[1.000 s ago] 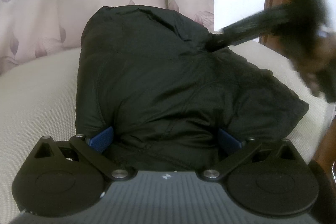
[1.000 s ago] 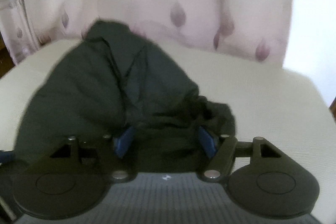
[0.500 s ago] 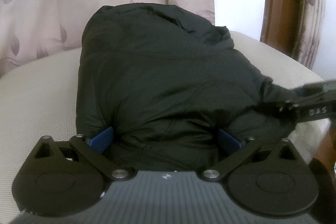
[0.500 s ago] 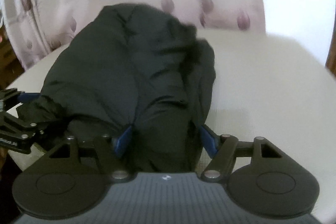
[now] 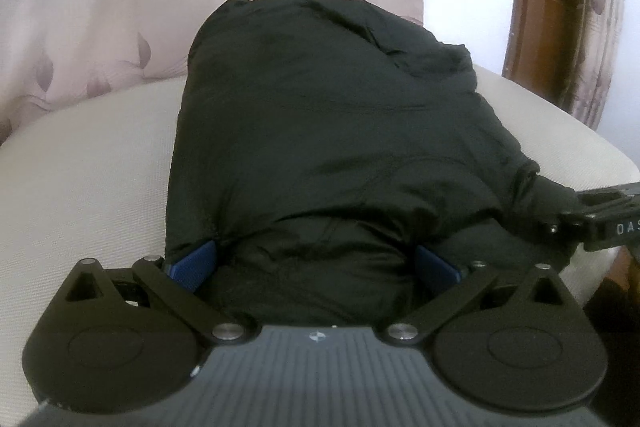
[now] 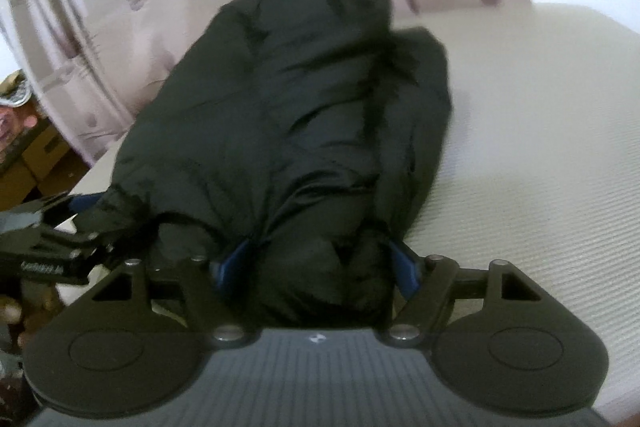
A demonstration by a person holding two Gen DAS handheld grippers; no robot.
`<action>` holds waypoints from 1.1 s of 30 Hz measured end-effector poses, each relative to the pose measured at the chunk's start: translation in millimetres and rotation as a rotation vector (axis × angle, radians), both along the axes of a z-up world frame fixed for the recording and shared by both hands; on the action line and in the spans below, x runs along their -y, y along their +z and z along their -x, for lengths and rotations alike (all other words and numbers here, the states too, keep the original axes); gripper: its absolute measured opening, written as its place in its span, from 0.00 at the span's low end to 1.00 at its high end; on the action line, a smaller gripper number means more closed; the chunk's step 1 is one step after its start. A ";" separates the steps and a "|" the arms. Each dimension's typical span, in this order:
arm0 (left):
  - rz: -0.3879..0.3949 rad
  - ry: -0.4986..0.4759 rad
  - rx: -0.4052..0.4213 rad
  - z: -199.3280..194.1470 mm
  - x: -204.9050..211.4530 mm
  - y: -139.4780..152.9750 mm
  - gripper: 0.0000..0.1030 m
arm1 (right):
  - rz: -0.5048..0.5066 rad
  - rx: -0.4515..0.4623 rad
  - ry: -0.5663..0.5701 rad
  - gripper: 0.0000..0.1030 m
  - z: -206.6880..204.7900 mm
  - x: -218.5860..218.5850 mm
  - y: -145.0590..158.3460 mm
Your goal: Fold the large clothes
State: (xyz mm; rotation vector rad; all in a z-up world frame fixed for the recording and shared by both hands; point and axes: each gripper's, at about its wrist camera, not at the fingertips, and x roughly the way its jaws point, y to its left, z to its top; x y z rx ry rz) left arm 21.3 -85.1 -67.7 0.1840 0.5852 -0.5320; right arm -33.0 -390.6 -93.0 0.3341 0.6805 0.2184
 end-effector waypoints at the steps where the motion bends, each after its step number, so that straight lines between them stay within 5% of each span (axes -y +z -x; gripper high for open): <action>1: 0.000 0.001 -0.001 -0.4 0.1 1.1 1.00 | 0.004 0.012 0.008 0.72 0.2 -1.1 0.4; 5: 0.005 0.019 0.008 2.1 5.2 2.0 1.00 | 0.021 0.049 -0.016 0.71 -2.1 8.3 14.3; 9: 0.015 0.021 0.011 4.8 3.3 1.4 1.00 | 0.086 0.194 -0.076 0.71 4.1 18.4 61.3; 12: 0.018 0.028 0.005 4.0 3.5 2.2 1.00 | 0.165 0.248 -0.008 0.60 -20.8 4.9 93.3; 16: 0.023 0.036 0.010 5.8 4.8 1.5 1.00 | 0.279 0.230 0.087 0.35 -83.3 -21.6 106.0; 21: 0.033 0.031 0.008 4.8 3.1 1.7 1.00 | 0.353 0.066 0.093 0.27 -156.7 -26.4 76.6; 24: 0.038 0.027 0.004 3.9 2.9 2.6 1.00 | 0.283 -0.024 0.107 0.26 -174.3 -23.8 51.4; 29: 0.027 0.024 0.010 3.4 2.5 1.6 1.00 | 0.252 -0.042 0.089 0.26 -181.0 -24.0 43.8; 33: 0.024 0.037 0.015 5.1 3.8 3.0 1.00 | 0.080 0.039 -0.043 0.30 -146.6 7.0 62.8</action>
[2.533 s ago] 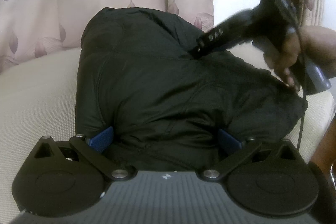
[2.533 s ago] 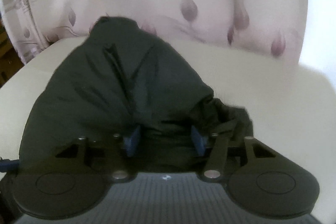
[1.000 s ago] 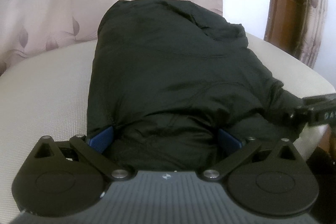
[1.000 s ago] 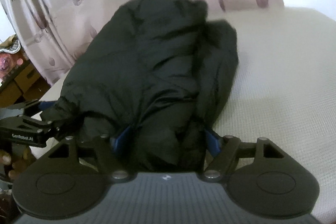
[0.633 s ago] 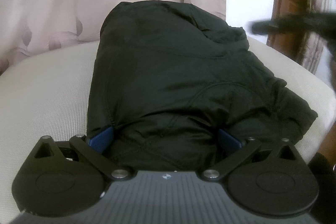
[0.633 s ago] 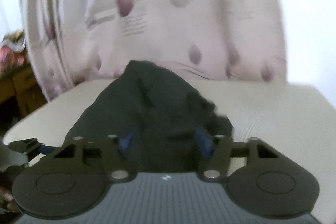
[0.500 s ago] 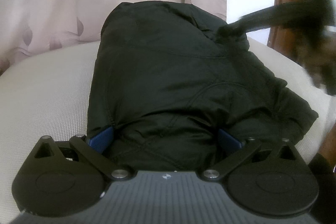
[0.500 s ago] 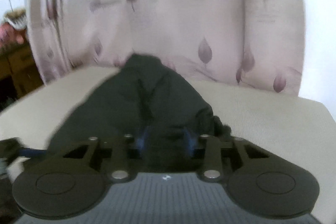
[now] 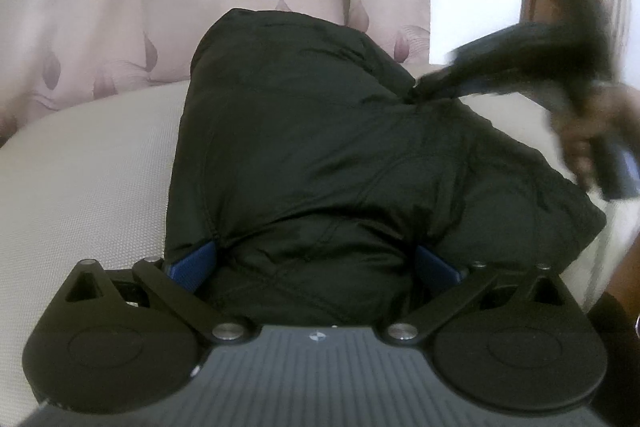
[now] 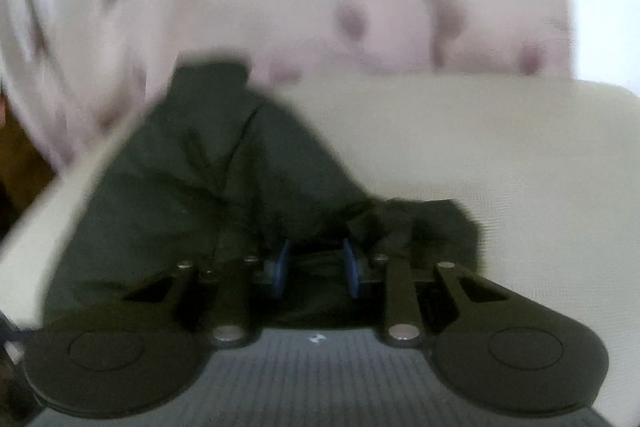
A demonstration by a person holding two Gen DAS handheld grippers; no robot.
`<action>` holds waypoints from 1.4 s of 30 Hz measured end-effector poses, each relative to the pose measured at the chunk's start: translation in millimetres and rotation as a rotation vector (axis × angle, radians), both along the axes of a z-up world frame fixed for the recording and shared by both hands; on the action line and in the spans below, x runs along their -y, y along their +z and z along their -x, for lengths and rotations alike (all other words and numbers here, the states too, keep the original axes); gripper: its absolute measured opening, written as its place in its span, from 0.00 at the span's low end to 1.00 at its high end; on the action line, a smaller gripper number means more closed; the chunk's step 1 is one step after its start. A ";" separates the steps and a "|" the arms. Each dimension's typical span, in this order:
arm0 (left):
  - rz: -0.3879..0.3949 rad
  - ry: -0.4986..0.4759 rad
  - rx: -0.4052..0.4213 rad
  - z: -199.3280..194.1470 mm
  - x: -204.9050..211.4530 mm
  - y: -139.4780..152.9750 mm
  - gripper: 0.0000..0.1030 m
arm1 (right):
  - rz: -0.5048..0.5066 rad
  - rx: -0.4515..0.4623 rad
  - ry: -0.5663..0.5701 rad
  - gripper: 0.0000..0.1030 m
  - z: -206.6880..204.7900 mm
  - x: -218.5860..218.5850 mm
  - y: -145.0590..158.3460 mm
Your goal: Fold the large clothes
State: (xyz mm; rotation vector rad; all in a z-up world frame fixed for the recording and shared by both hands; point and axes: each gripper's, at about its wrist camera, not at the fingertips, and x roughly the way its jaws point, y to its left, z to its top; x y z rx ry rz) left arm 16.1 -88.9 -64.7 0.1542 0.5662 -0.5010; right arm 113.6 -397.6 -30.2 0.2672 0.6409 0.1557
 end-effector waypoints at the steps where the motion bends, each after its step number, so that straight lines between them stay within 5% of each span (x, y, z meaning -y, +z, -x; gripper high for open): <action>1: 0.002 0.007 0.001 1.1 1.7 0.4 1.00 | -0.036 0.039 -0.033 0.42 14.9 6.6 5.6; 2: 0.000 0.011 0.003 1.7 3.0 0.4 1.00 | -0.067 0.069 -0.059 0.53 33.2 13.5 9.3; 3: -0.005 0.015 0.005 2.4 4.4 0.8 1.00 | -0.081 0.084 -0.064 0.76 48.1 16.8 10.3; 4: -0.009 0.018 0.005 2.6 5.3 1.3 1.00 | -0.082 0.095 -0.051 0.82 64.5 17.7 9.8; 8: -0.012 0.028 0.000 2.9 6.4 2.5 1.00 | 0.003 0.091 -0.046 0.82 113.8 8.5 -0.2; 12: -0.019 0.041 0.004 3.9 8.0 3.1 1.00 | -0.017 0.058 -0.067 0.83 138.8 4.0 -14.8; 21: -0.031 0.053 0.003 4.9 7.2 2.6 1.00 | -0.096 -0.016 -0.058 0.94 140.6 -18.9 -44.5; 30: -0.047 0.055 -0.005 5.3 4.8 10.5 1.00 | -0.181 -0.041 -0.079 0.94 134.6 -10.1 -49.0; 42: -0.146 -0.026 0.106 15.9 6.6 31.8 1.00 | -0.246 -0.059 -0.077 0.98 124.7 -2.8 -57.3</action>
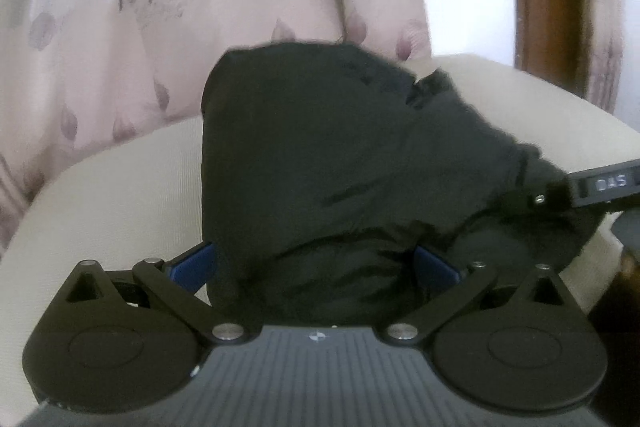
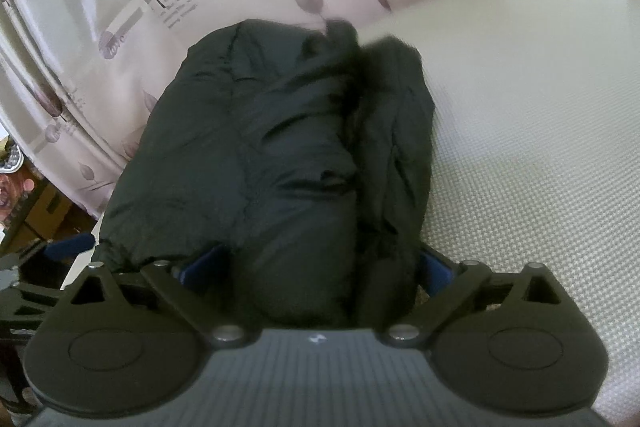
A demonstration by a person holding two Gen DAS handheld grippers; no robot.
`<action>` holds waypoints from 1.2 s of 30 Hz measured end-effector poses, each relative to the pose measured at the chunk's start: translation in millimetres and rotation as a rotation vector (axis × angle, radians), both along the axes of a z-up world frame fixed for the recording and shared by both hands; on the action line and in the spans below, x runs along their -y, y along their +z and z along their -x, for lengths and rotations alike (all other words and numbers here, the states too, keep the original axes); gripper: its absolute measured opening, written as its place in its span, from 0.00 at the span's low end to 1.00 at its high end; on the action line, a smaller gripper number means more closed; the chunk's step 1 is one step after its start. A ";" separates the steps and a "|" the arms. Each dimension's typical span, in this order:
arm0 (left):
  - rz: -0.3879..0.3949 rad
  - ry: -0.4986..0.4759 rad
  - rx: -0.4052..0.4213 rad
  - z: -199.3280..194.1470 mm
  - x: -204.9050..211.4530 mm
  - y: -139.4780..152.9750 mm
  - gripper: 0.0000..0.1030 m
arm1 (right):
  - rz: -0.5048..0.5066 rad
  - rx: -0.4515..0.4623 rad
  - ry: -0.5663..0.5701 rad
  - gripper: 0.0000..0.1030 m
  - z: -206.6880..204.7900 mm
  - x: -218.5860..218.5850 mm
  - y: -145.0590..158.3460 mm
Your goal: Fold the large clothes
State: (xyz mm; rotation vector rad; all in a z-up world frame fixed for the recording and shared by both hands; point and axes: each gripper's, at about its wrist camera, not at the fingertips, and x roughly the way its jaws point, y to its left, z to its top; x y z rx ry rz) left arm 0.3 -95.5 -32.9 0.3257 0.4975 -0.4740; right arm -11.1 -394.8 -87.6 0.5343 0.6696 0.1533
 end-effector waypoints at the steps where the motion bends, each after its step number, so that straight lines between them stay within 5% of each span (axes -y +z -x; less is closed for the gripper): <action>1: 0.016 -0.029 0.014 3.9 -2.7 3.2 1.00 | -0.006 0.000 0.000 0.98 0.3 0.4 -0.6; 4: 0.081 -0.083 0.037 9.9 -12.3 10.2 1.00 | -0.009 -0.001 0.004 0.98 0.7 0.5 -0.9; 9: 0.055 -0.041 0.014 -20.8 -15.9 14.0 1.00 | 0.010 0.022 0.012 0.98 -1.1 1.9 4.6; 17: 0.256 -0.140 -0.277 -108.3 -34.7 12.7 1.00 | -0.093 0.012 0.019 0.98 -34.5 25.7 7.5; 22: 0.294 -0.201 -0.323 -149.6 -34.4 6.1 1.00 | -0.170 -0.024 0.037 1.00 -62.8 41.6 2.8; 29: 0.472 -0.232 -0.496 -204.6 -63.7 -15.7 1.00 | -0.109 -0.104 0.140 1.00 -86.2 57.1 10.2; 36: 0.506 -0.216 -0.485 -211.6 -83.3 -21.5 1.00 | -0.033 -0.088 0.158 1.00 -94.5 57.8 21.5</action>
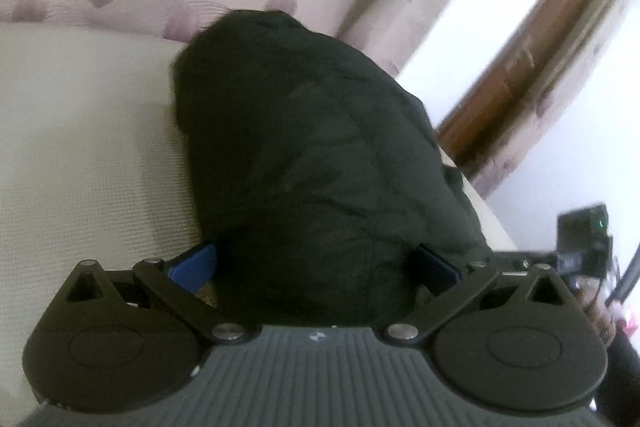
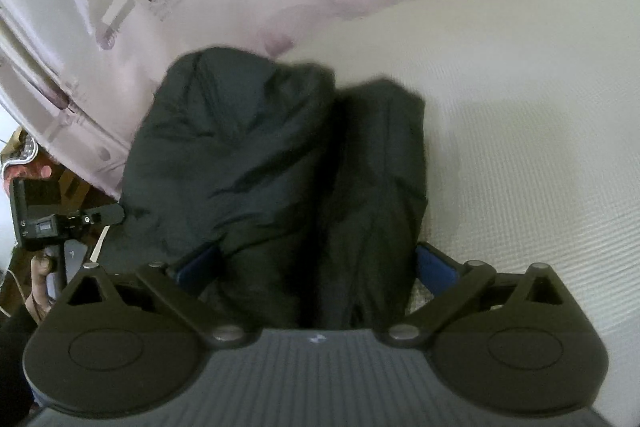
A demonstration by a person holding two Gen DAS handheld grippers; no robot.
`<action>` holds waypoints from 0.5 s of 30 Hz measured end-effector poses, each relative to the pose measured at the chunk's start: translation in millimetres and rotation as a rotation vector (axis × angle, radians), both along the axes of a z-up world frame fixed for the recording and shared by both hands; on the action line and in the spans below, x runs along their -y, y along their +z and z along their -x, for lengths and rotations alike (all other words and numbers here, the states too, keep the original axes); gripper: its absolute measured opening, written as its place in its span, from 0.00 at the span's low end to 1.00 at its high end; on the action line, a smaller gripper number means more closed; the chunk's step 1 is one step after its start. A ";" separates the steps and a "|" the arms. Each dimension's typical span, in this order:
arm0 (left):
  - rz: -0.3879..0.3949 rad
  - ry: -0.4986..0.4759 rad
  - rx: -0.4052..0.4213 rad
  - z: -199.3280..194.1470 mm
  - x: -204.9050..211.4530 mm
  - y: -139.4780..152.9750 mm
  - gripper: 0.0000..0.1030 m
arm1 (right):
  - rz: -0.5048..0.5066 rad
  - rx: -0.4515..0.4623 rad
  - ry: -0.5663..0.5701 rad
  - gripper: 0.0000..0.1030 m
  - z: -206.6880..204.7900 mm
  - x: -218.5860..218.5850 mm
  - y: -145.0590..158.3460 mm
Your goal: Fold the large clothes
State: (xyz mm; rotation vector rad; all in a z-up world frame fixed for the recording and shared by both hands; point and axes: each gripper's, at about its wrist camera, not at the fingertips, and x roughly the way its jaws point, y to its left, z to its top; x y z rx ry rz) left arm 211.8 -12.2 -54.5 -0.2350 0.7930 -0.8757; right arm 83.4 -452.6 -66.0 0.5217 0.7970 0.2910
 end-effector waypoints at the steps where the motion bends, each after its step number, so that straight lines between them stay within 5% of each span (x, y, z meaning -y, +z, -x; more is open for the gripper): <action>1: 0.003 0.011 -0.012 -0.7 -5.9 -3.4 1.00 | 0.011 0.005 0.004 1.00 3.9 1.2 1.3; 6: 0.105 0.020 -0.166 -14.4 -16.5 -24.7 1.00 | -0.054 -0.018 -0.002 1.00 -0.7 13.0 -9.4; 15: 0.159 0.004 -0.230 -21.3 7.4 -44.5 1.00 | -0.219 -0.010 -0.004 1.00 -28.1 7.3 -29.4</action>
